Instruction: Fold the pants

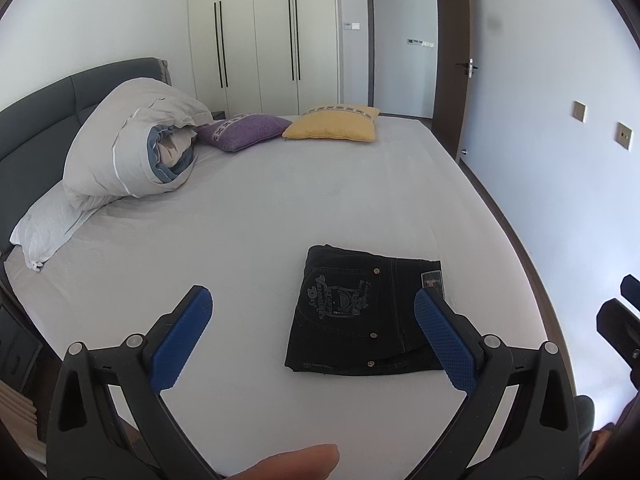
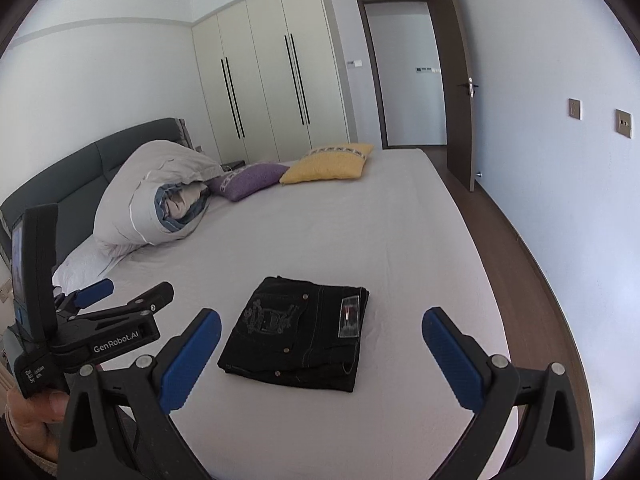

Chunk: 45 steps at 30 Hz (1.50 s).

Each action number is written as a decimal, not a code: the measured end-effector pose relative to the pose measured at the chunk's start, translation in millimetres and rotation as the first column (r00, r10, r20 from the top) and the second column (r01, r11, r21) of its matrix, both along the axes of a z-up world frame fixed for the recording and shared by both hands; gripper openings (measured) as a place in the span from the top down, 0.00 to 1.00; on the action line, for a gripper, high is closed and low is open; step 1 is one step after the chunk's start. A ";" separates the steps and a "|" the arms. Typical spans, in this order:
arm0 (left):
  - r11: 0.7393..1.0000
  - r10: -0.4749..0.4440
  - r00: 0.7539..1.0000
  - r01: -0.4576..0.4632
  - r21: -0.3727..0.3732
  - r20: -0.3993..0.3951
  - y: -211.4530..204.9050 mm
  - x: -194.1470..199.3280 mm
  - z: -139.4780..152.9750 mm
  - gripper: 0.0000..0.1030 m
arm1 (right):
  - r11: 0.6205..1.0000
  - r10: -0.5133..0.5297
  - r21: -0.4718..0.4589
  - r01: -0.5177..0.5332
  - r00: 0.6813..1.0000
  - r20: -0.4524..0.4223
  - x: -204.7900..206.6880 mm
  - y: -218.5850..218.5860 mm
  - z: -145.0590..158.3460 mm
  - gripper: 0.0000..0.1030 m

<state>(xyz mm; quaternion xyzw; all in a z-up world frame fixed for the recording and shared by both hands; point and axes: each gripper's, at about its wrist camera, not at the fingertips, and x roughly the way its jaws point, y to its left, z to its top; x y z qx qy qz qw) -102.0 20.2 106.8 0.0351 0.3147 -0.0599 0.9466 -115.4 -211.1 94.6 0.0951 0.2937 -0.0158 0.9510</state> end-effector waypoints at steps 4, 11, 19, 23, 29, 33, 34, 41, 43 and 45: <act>1.000 0.004 1.000 -0.004 -0.007 -0.023 -0.7 1.8 -8.5 0.00 | 0.999 -0.001 0.037 0.003 0.999 -0.051 5.4 -0.9 -11.3 0.00; 1.000 0.006 0.998 -0.008 -0.019 -0.063 -1.5 8.7 -24.0 0.00 | 1.000 0.001 0.019 0.001 0.997 -0.080 7.8 3.2 -13.7 0.00; 1.000 0.012 0.994 -0.014 -0.023 -0.111 -1.5 17.8 -42.2 0.00 | 1.000 0.023 0.022 -0.021 0.993 -0.116 16.0 9.0 -21.7 0.00; 1.000 0.015 0.991 -0.017 -0.016 -0.130 -1.5 21.8 -51.5 0.00 | 0.999 0.031 0.025 -0.028 0.991 -0.129 20.1 10.0 -25.1 0.00; 1.000 0.015 0.989 -0.017 -0.010 -0.148 -1.6 26.4 -61.3 0.00 | 0.999 0.031 0.032 -0.027 0.988 -0.150 24.7 8.4 -30.9 0.00; 1.000 0.019 0.986 -0.021 -0.008 -0.163 -1.5 29.3 -67.4 0.00 | 0.999 0.031 0.038 -0.025 0.987 -0.158 28.4 6.3 -32.7 0.00; 1.000 0.018 0.986 -0.020 -0.007 -0.165 -1.8 29.0 -68.8 0.00 | 0.999 0.031 0.039 -0.025 0.987 -0.160 28.8 6.2 -33.1 0.00; 1.000 0.016 0.984 -0.017 -0.002 -0.180 -3.2 32.3 -75.9 0.00 | 0.999 0.033 0.045 -0.026 0.984 -0.174 31.7 6.3 -39.9 0.00; 1.000 0.015 0.983 -0.015 -0.001 -0.183 -3.5 33.1 -77.4 0.00 | 0.999 0.033 0.046 -0.025 0.984 -0.175 32.6 6.4 -41.1 0.00; 1.000 0.017 0.983 -0.017 0.000 -0.185 -3.5 33.3 -78.8 0.00 | 0.999 0.033 0.046 -0.025 0.984 -0.175 32.1 6.4 -40.7 0.00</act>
